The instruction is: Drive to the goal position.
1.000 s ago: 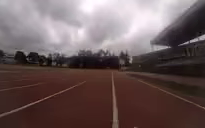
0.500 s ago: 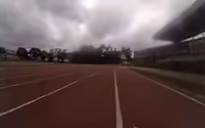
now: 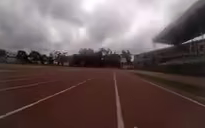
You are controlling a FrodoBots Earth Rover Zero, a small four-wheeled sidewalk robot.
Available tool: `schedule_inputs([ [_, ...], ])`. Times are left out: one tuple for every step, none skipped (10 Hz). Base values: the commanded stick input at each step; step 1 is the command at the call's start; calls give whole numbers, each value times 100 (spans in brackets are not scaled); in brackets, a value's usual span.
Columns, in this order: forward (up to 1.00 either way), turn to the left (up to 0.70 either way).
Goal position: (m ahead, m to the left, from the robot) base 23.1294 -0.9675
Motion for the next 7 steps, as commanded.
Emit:
schedule_inputs([
  [70,0],
  [70,0],
  [70,0],
  [70,0],
  [70,0],
  [70,0],
  [70,0],
])
